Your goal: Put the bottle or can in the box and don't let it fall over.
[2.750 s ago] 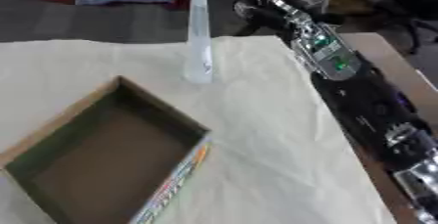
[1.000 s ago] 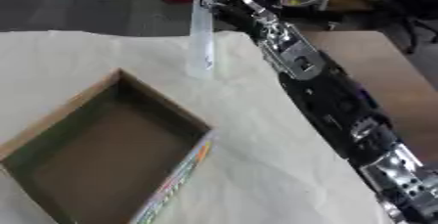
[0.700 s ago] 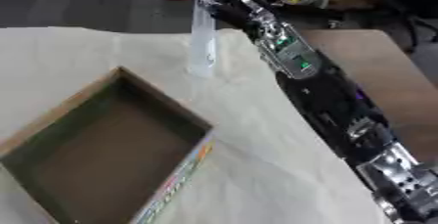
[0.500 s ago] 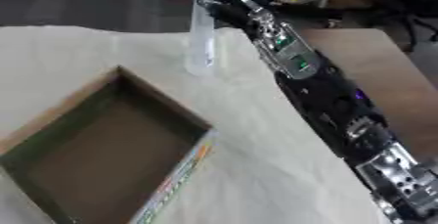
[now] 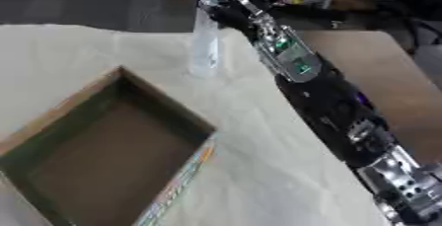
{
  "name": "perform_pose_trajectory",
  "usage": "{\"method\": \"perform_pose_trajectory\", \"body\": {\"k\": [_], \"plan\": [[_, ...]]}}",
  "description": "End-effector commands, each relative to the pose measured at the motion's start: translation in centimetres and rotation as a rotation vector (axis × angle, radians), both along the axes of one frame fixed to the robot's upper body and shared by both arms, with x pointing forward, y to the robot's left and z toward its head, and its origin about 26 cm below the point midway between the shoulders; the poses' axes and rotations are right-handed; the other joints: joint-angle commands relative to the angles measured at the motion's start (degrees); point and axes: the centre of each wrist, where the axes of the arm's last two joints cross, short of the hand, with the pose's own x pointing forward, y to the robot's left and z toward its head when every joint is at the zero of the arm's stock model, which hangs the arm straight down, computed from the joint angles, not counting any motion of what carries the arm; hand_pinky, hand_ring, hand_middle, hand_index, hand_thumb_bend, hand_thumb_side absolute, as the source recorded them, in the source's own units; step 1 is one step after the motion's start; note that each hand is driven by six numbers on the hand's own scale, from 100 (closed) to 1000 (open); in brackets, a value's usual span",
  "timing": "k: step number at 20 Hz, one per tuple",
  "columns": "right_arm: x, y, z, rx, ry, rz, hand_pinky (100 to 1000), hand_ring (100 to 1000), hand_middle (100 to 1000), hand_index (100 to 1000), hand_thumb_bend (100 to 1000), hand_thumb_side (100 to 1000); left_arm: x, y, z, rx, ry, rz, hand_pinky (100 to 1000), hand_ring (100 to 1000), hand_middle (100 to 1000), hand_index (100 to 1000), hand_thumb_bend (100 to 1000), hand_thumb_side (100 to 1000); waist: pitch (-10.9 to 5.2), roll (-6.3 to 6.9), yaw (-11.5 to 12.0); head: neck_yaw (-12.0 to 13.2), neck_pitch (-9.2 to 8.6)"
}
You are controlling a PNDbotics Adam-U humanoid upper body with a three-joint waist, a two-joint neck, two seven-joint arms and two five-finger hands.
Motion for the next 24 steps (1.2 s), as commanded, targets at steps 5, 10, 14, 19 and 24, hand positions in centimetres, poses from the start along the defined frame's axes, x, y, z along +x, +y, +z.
{"method": "perform_pose_trajectory", "body": {"k": [5,10,14,19,24], "plan": [[-0.9,-1.4,2.5,-0.013,-0.067,-0.043,1000,1000,1000,974,100,529,-0.3,0.3,1.1,0.028,-0.027,0.009,1000,1000,1000,756,229,668,-0.74,-0.13,0.4,-0.4,-0.97],[-1.4,-2.0,2.9,-0.014,-0.079,-0.062,1000,1000,1000,970,100,518,-0.3,0.3,1.1,0.033,-0.027,0.009,1000,1000,1000,756,228,668,-0.73,-0.28,1.0,-1.3,-1.41],[-1.6,-1.9,3.2,-0.024,-0.082,-0.062,1000,1000,1000,968,100,522,-0.3,0.3,1.0,0.035,-0.026,0.007,1000,1000,1000,756,227,669,-0.71,-0.33,1.4,-1.7,-1.47],[-1.8,-1.9,3.3,-0.024,-0.078,-0.061,1000,1000,1000,968,100,528,-0.3,0.3,1.0,0.035,-0.026,0.007,1000,1000,1000,756,226,670,-0.48,-0.46,1.7,-2.5,-1.33],[-1.8,-1.8,3.4,-0.02,-0.079,-0.062,1000,1000,1000,966,100,529,-0.3,0.3,1.1,0.036,-0.029,0.008,1000,1000,1000,756,225,672,-0.25,-0.54,1.7,-2.8,-1.51]]}}
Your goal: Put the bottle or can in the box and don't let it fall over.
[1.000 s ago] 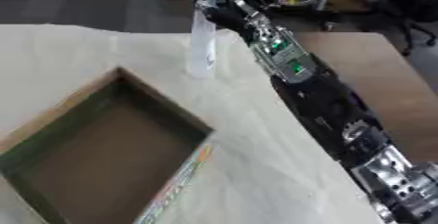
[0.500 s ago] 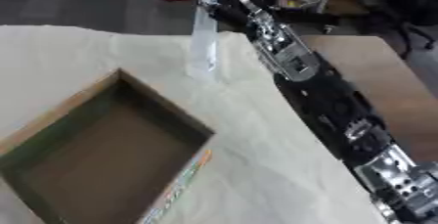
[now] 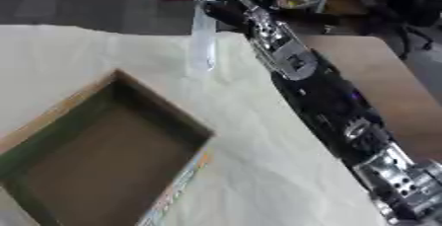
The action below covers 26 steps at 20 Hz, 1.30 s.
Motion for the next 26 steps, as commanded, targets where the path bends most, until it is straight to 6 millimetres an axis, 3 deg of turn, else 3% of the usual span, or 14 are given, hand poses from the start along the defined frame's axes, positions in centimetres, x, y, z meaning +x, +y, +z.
{"method": "perform_pose_trajectory", "body": {"k": [1,26], "plan": [[-0.73,-0.79,1.91,-0.007,-0.044,-0.02,1000,1000,1000,966,100,528,-0.31,0.32,1.09,0.026,-0.031,0.007,1000,1000,1000,756,224,671,-0.89,0.15,0.1,-0.4,-1.08],[-1.09,-1.49,2.25,0.028,-0.045,-0.047,1000,1000,1000,961,100,527,-0.33,0.32,0.95,0.034,-0.029,0.01,1000,1000,1000,757,219,681,0.58,-0.38,0.7,-2.5,-2.18]]}}
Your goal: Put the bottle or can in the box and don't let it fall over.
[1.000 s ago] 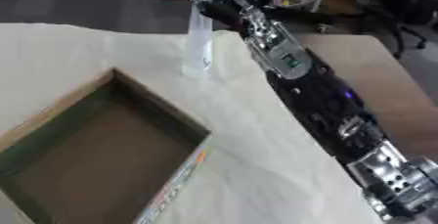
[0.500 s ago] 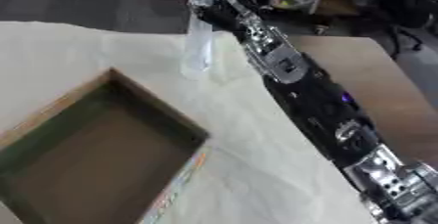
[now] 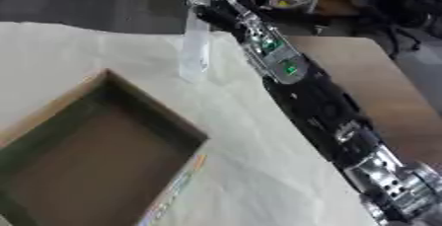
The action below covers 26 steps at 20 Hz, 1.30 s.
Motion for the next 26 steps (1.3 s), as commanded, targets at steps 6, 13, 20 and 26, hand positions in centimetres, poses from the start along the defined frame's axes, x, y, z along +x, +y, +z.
{"method": "perform_pose_trajectory", "body": {"k": [6,13,20,26], "plan": [[-0.9,-1.3,2.0,-0.006,-0.042,-0.026,1000,1000,1000,961,100,525,-0.3,0.2,0.7,0.025,-0.021,0.002,1000,1000,1000,757,217,683,-0.75,0.4,0.5,-1.2,-0.84],[-1.0,-1.7,1.9,-0.004,-0.038,-0.048,1000,1000,1000,961,100,525,-0.3,0.2,0.5,0.029,-0.016,0.001,1000,1000,1000,757,214,686,-0.7,0.36,1.0,-1.8,-0.65],[-1.1,-2.2,1.8,-0.003,-0.042,-0.062,1000,1000,1000,963,100,526,-0.4,0.2,0.2,0.027,-0.009,0.002,1000,1000,1000,757,212,689,-0.71,0.21,1.3,-2.8,-0.53],[-1.3,-2.5,1.9,-0.003,-0.044,-0.074,1000,1000,1000,963,100,525,-0.4,0.3,0.1,0.028,-0.005,0.003,1000,1000,1000,757,210,691,-0.5,0.34,1.5,-3.5,-0.5]]}}
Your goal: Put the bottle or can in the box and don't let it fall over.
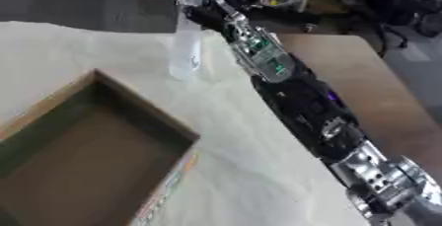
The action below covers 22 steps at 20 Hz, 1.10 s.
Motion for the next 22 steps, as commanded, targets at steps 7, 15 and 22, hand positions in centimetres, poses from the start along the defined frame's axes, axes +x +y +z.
{"method": "perform_pose_trajectory", "body": {"k": [7,15,22], "plan": [[-1.03,-1.23,2.34,-0.003,-0.058,-0.021,1000,1000,1000,961,100,525,-0.29,0.34,0.37,0.025,-0.01,0.007,1000,1000,1000,757,208,694,-0.44,1.18,-1.2,-0.9,-0.36],[-1.25,-1.69,2.69,0.016,-0.062,-0.026,1000,1000,1000,962,100,525,-0.29,0.36,0.2,0.029,-0.006,0.004,1000,1000,1000,757,205,696,-0.4,1.31,-1.1,-1.7,-0.27],[-1.46,-1.68,2.98,0.019,-0.065,-0.019,1000,1000,1000,963,100,527,-0.26,0.28,0.26,0.03,-0.007,-0.003,1000,1000,1000,757,202,699,-0.81,1.07,-0.4,-2.2,-0.15]]}}
